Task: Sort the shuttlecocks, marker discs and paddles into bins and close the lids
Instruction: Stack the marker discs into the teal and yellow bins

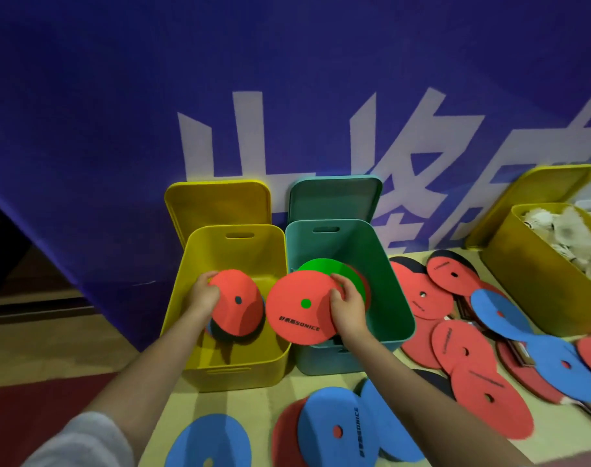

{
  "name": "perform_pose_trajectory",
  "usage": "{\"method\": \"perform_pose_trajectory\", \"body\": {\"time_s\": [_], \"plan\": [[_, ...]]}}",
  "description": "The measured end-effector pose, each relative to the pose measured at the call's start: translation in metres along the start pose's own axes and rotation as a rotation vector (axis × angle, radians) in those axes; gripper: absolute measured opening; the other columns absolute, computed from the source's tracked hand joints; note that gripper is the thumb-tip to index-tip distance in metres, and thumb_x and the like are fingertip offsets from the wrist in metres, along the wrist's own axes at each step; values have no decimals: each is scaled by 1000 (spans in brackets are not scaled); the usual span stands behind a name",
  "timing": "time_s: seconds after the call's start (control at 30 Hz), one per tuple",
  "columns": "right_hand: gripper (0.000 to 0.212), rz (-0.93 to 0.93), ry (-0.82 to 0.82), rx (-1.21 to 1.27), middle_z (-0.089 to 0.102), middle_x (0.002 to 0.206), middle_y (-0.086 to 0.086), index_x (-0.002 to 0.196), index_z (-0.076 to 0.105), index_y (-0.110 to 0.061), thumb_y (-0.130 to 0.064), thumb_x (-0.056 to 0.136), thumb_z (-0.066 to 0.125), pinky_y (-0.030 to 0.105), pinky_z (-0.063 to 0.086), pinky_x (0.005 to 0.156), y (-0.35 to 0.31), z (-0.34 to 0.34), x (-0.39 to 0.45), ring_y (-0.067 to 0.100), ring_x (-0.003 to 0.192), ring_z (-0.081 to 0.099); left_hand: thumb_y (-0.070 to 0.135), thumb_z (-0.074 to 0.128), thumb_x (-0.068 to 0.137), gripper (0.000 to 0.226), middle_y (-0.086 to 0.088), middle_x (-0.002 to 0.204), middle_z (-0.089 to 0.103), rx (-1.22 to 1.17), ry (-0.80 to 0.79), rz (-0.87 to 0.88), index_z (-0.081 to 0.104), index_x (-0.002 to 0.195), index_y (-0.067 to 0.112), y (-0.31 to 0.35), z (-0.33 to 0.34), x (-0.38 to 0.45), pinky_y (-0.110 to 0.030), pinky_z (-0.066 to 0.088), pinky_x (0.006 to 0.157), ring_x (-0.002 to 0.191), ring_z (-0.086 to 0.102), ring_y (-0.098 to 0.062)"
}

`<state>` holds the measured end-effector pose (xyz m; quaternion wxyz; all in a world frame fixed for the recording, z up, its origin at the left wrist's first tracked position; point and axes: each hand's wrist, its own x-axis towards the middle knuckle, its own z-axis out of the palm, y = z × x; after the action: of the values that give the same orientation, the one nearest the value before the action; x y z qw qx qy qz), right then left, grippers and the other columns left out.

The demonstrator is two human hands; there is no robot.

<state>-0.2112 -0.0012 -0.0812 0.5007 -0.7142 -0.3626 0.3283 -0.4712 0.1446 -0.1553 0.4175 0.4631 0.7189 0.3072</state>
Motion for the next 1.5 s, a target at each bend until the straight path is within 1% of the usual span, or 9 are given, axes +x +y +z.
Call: {"method": "perform_pose_trajectory", "body": {"time_s": [0.13, 0.27, 0.43, 0.53, 0.67, 0.8, 1.07, 1.3, 1.5], "plan": [[36, -47, 34, -89, 60, 126, 6, 128, 56, -14, -6, 94, 46, 21, 36, 93, 3, 1, -2, 21, 117, 53, -7, 42, 81, 48, -22, 110, 64, 35, -12, -56, 58, 122, 12, -2, 17, -1, -39, 44, 70, 93, 60, -37], [36, -85, 32, -163, 61, 126, 4, 129, 56, -15, -9, 95, 47, 17, 35, 89, 3, 5, -1, 20, 117, 54, -6, 46, 85, 48, -24, 126, 57, 226, 0, -81, 51, 132, 4, -14, 16, 9, -41, 44, 89, 113, 55, -40], [35, 4, 14, -172, 59, 128, 9, 127, 57, -12, -5, 94, 47, 19, 34, 93, 7, 4, 0, 23, 120, 52, 16, 49, 91, 46, -23, 138, 48, 557, -225, -48, 47, 136, 4, -2, 15, 9, -40, 41, 100, 125, 48, -37], [35, -1, 6, -177, 61, 125, 11, 125, 58, -10, -4, 92, 48, 23, 37, 94, 5, 6, 0, 25, 118, 54, 23, 54, 90, 54, -19, 144, 40, 539, -182, 142, 42, 141, 15, 14, 7, 1, -41, 36, 107, 131, 41, -36], [33, -75, 1, -112, 63, 120, 9, 123, 59, -11, -2, 92, 47, 18, 36, 87, -11, 16, 4, 20, 110, 55, 8, 57, 85, 46, -22, 135, 47, 491, 34, 534, 53, 131, 8, 38, -30, -14, -43, 34, 107, 125, 42, -38], [34, -151, -16, -30, 61, 123, 6, 125, 58, -12, -4, 94, 47, 19, 36, 92, -37, 44, 12, 13, 110, 53, 7, 55, 86, 44, -23, 136, 45, 535, 176, 630, 53, 129, 5, 43, -59, -27, -46, 35, 106, 128, 38, -39], [38, -216, -235, -230, 63, 123, 12, 127, 56, -11, -5, 91, 46, 30, 41, 95, -54, 127, 35, 28, 114, 56, 20, 35, 101, 47, -14, 131, 56, 386, 53, 385, 29, 148, 19, 14, -80, -20, -43, 49, 85, 109, 58, -32], [46, 147, -247, -271, 62, 120, 16, 129, 53, -13, -2, 87, 42, 35, 43, 94, -16, 186, 56, 34, 111, 57, 17, 38, 101, 44, -10, 139, 52, 207, 82, 391, 38, 144, 19, 12, -73, -23, -42, 45, 98, 124, 50, -29], [41, 277, -229, -217, 59, 123, 22, 130, 49, -6, 1, 90, 43, 37, 42, 91, 26, 222, 58, 37, 111, 55, 17, 41, 100, 43, -5, 131, 59, 168, 132, 415, 41, 142, 22, 7, -74, -21, -38, 48, 85, 110, 59, -27]]}}
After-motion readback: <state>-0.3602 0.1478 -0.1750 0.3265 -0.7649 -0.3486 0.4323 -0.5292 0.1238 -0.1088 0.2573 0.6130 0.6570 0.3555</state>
